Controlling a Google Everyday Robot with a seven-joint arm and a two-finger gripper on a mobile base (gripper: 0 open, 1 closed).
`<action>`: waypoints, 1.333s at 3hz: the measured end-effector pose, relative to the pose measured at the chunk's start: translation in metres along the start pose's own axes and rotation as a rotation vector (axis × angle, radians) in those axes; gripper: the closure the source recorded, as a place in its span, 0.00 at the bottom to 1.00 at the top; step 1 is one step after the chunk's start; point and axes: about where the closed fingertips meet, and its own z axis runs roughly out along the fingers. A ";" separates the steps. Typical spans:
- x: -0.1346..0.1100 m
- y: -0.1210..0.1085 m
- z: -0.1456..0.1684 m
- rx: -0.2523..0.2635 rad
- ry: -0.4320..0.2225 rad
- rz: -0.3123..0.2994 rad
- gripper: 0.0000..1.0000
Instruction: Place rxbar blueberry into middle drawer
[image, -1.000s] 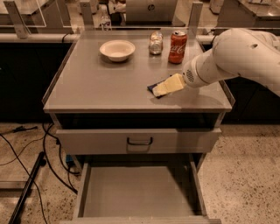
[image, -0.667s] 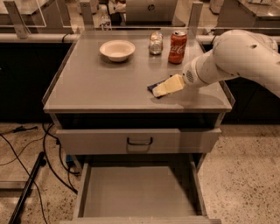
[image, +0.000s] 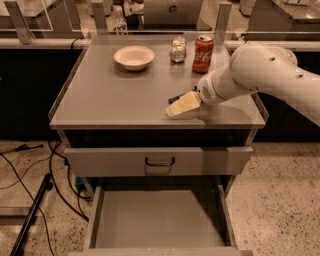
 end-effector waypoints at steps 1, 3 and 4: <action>-0.002 0.000 0.007 0.004 0.005 0.002 0.00; -0.001 -0.005 0.021 0.015 0.033 0.029 0.00; 0.001 -0.009 0.026 0.023 0.050 0.047 0.08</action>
Offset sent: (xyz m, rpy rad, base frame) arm 0.0178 0.0036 -0.0129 -0.0144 0.0286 -0.0437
